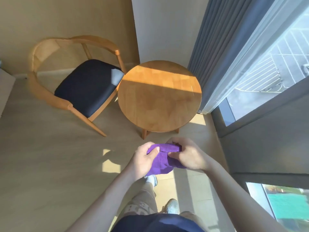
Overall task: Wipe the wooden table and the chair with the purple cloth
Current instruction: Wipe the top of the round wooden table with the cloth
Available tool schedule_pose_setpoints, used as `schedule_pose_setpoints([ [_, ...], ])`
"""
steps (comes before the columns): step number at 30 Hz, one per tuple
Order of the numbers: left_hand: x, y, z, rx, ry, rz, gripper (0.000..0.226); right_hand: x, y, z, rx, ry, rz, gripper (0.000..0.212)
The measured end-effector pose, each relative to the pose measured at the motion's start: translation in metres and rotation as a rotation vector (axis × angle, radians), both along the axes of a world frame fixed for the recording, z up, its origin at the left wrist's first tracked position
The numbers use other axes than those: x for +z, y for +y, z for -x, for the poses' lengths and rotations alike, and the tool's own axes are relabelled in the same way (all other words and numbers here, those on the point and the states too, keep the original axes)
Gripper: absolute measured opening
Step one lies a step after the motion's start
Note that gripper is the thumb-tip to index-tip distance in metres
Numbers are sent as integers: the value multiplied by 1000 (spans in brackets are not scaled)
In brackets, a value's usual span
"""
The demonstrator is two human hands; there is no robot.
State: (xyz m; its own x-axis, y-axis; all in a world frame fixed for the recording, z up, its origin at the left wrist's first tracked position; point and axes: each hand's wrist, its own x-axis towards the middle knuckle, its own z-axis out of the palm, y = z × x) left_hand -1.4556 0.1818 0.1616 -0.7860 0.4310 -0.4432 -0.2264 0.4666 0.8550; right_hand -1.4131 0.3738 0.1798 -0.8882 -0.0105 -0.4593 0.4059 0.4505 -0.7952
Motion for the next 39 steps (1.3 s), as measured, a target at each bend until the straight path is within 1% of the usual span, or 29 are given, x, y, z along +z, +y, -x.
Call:
schedule_pose_setpoints([
  [4,-18,27,57,-29,-114,63,19,-13,18,47,-73,-71,-6,19],
  [8,-23,56,110,-138,-144,52,25,-13,44,99,-43,-51,-116,17],
  [10,-21,74,141,-168,-117,56,29,-12,64,128,-56,-30,-160,16],
  [13,-13,104,190,-207,-47,22,25,-9,97,172,-115,56,-230,17],
  [14,-10,113,204,-207,-12,15,23,-9,108,188,-162,98,-236,17],
  [17,-10,134,237,-122,73,-5,12,-16,133,226,-373,199,-238,22],
  [19,-17,142,249,-113,134,77,23,-32,144,240,-433,225,-272,30],
  [22,-40,146,249,-140,152,229,37,-64,153,237,-323,151,-303,38],
  [25,-73,148,228,-147,91,377,40,-101,157,209,-162,12,-246,40],
  [27,-97,151,209,-131,31,460,42,-124,160,182,-67,-91,-228,37],
  [30,-133,159,184,-108,-58,539,44,-157,174,146,41,-218,-216,35],
  [33,-172,172,165,-74,-108,555,44,-188,195,130,119,-264,-233,35],
  [36,-209,185,165,-41,-11,525,44,-217,216,140,86,-211,-265,32],
  [39,-243,193,187,14,201,507,48,-243,226,176,19,-89,-284,31],
])
